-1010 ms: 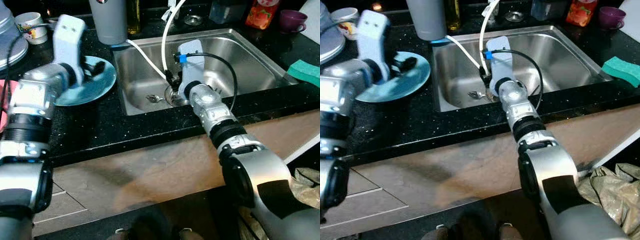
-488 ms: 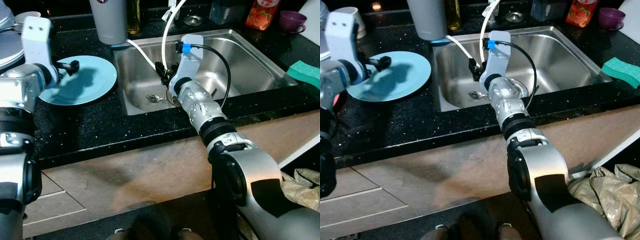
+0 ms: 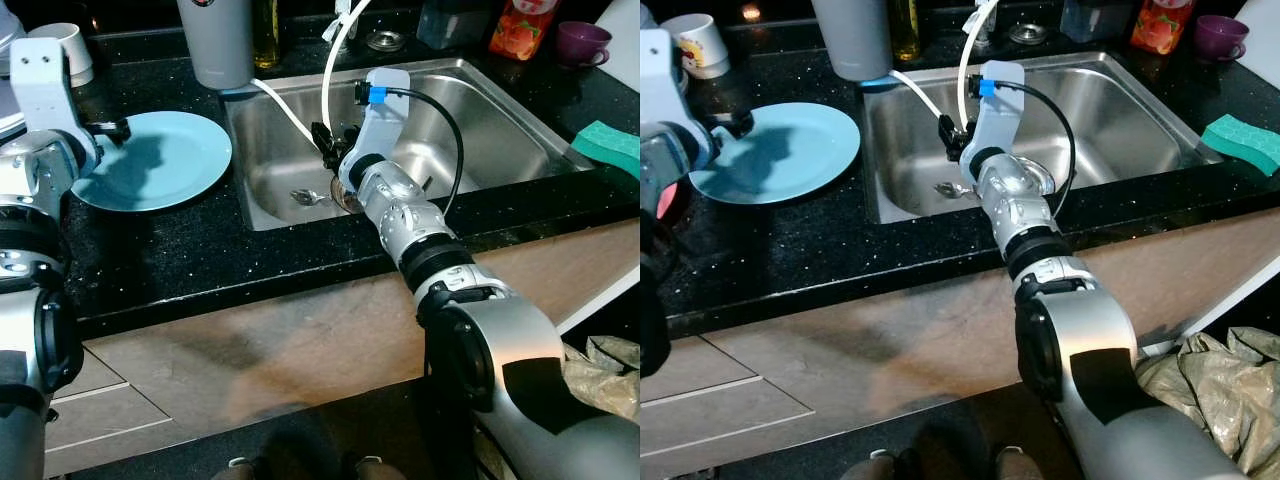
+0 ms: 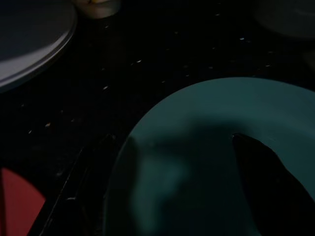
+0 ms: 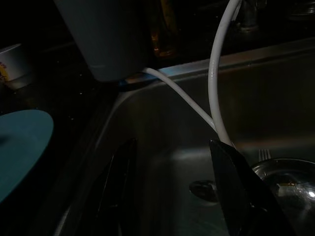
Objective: Kitchen organization
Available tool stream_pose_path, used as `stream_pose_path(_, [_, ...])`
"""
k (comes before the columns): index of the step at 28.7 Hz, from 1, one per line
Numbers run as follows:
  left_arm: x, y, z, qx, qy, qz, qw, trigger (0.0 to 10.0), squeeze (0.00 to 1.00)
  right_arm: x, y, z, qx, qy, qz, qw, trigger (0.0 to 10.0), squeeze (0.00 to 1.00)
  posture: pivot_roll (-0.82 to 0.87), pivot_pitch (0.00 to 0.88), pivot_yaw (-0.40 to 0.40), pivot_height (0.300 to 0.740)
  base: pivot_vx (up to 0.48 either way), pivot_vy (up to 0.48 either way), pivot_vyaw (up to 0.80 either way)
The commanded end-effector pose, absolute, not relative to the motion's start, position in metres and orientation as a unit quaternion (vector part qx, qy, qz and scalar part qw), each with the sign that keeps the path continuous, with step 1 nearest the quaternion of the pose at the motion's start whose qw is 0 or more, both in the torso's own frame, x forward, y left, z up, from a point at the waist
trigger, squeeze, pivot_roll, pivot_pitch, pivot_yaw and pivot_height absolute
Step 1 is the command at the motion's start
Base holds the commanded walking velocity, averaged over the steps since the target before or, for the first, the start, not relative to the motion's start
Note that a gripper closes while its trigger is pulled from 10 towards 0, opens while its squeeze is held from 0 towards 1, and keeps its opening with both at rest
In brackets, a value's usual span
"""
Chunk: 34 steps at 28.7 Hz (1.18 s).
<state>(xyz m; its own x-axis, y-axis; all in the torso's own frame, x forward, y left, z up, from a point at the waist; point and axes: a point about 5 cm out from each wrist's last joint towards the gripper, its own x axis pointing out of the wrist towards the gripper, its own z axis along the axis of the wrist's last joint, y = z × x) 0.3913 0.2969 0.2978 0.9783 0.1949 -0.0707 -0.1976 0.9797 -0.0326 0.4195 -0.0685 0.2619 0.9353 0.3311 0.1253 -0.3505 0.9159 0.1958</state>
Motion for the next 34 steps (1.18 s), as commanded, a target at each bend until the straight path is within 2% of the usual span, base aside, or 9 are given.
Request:
stream_pose_path(1, [0.39,0.303,0.301,-0.037,0.031,0.107,0.993,10.0,0.0,0.419,-0.07,0.26,0.105,-0.042,0.174,0.978,10.0,0.0,0.04,0.156,-0.021,0.74,0.0,0.0,0.0])
stream_pose_path(6, [0.389,0.308,0.298,-0.073,0.036,0.122,0.989,10.0,0.0,0.419,-0.071,0.259,0.101,-0.042,0.173,0.979,10.0,0.0,0.04,0.158,-0.019,0.74,0.0,0.0,0.0])
stream_pose_path(10, [0.387,0.315,0.295,-0.058,0.048,0.148,0.986,10.0,0.0,0.419,-0.072,0.259,0.1,-0.042,0.172,0.979,10.0,0.0,0.04,0.163,-0.018,0.74,0.0,0.0,0.0])
stream_pose_path(21, [0.384,0.322,0.287,-0.083,0.071,0.164,0.98,10.0,0.0,0.419,-0.072,0.258,0.095,-0.039,0.173,0.98,10.0,0.0,0.04,0.171,-0.02,0.74,0.0,0.0,0.0])
stream_pose_path(26, [0.385,0.319,0.279,-0.058,0.1,0.142,0.983,10.0,0.0,0.42,-0.073,0.26,0.094,-0.041,0.172,0.98,10.0,0.0,0.04,0.171,-0.019,0.74,0.0,0.0,0.0])
stream_pose_path(34, [0.39,0.307,0.278,-0.084,0.106,0.102,0.986,10.0,0.0,0.42,-0.071,0.26,0.109,-0.034,0.178,0.977,10.0,0.0,0.04,0.172,-0.018,0.74,0.0,0.0,0.0])
